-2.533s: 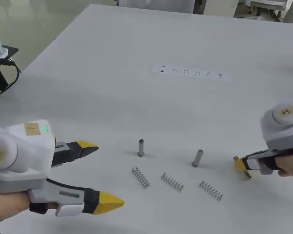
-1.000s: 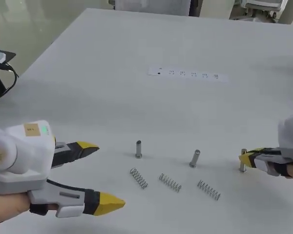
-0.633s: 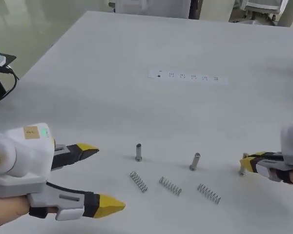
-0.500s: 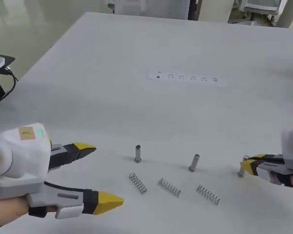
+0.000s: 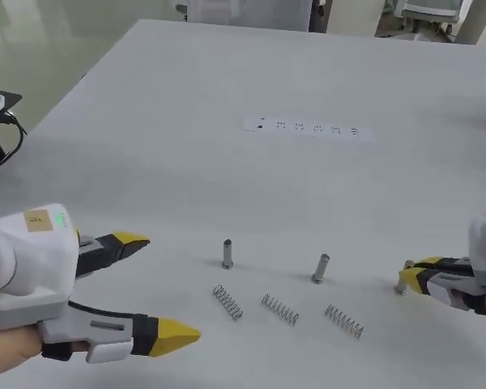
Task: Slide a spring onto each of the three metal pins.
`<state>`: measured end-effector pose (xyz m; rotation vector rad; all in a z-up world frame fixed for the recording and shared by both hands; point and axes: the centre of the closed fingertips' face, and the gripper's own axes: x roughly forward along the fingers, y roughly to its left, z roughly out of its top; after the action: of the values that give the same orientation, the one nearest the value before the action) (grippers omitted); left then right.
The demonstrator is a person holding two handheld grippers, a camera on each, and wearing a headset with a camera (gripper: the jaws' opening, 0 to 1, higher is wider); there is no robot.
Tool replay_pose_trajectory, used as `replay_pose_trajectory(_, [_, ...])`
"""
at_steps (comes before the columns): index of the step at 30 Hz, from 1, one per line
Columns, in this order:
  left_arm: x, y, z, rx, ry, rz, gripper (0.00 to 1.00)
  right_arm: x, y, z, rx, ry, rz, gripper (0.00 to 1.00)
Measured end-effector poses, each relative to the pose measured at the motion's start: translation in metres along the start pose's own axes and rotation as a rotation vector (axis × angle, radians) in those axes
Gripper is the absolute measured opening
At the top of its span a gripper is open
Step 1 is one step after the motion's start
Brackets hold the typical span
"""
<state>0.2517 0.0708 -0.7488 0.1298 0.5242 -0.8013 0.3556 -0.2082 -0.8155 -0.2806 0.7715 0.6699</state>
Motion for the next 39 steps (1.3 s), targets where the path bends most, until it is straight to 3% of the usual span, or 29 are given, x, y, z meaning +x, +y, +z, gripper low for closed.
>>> replay_pose_trajectory(4, [-0.0005, 0.0009, 0.0008, -0.001, -0.004, 0.007, 0.89, -0.0005, 0.0007, -0.0003, 0.000, -0.002, -0.001, 0.05])
replay_pose_trajectory(39, [-0.0032, -0.0006, -0.0009, -0.005, -0.001, 0.000, 0.85, -0.0058, 0.0076, -0.0015, -0.041, -0.041, 0.019, 0.08])
